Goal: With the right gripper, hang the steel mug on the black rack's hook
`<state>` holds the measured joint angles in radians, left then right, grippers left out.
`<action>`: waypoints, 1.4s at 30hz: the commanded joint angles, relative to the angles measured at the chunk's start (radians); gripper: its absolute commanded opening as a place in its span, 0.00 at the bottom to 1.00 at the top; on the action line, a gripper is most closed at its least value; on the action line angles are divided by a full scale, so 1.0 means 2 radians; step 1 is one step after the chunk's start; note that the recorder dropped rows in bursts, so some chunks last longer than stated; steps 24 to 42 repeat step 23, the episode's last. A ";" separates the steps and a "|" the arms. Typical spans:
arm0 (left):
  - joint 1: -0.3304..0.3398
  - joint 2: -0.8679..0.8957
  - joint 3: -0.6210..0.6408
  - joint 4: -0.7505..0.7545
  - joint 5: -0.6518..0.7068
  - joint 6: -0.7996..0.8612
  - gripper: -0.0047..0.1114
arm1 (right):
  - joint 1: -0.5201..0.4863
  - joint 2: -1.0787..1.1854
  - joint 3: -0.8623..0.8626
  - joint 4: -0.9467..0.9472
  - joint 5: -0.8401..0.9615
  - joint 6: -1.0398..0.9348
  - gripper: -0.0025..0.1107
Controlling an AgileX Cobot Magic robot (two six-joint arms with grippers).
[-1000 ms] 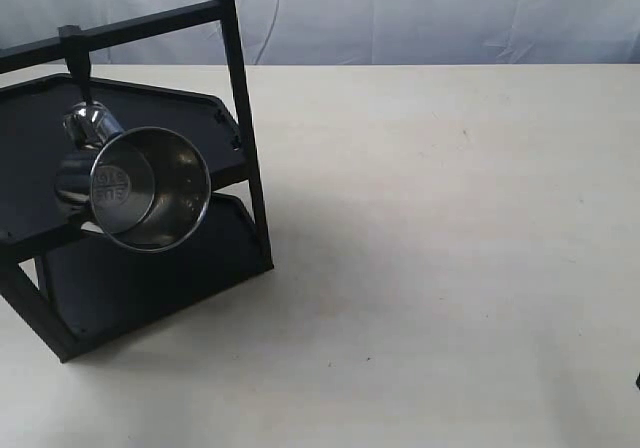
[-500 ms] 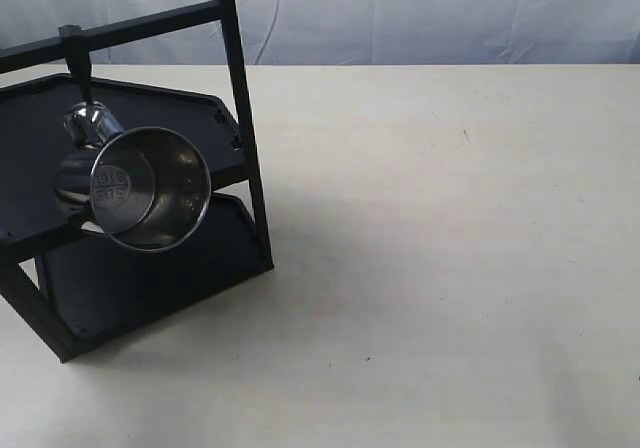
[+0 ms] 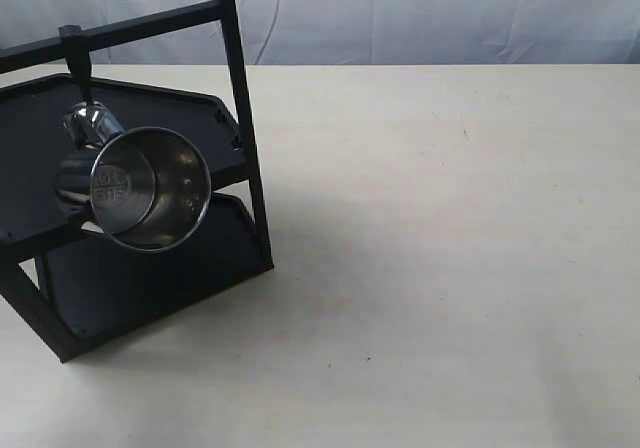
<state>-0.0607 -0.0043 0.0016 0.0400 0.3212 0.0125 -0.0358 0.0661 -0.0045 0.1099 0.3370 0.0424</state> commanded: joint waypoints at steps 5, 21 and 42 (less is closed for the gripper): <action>-0.001 0.002 -0.001 0.001 -0.004 -0.002 0.04 | -0.003 -0.003 0.002 0.002 -0.007 -0.001 0.02; -0.001 0.002 -0.001 0.001 -0.004 -0.002 0.04 | -0.003 -0.003 0.002 0.003 -0.005 0.001 0.02; -0.001 0.002 -0.001 0.001 -0.004 -0.002 0.04 | -0.003 -0.003 0.002 0.003 -0.005 0.001 0.02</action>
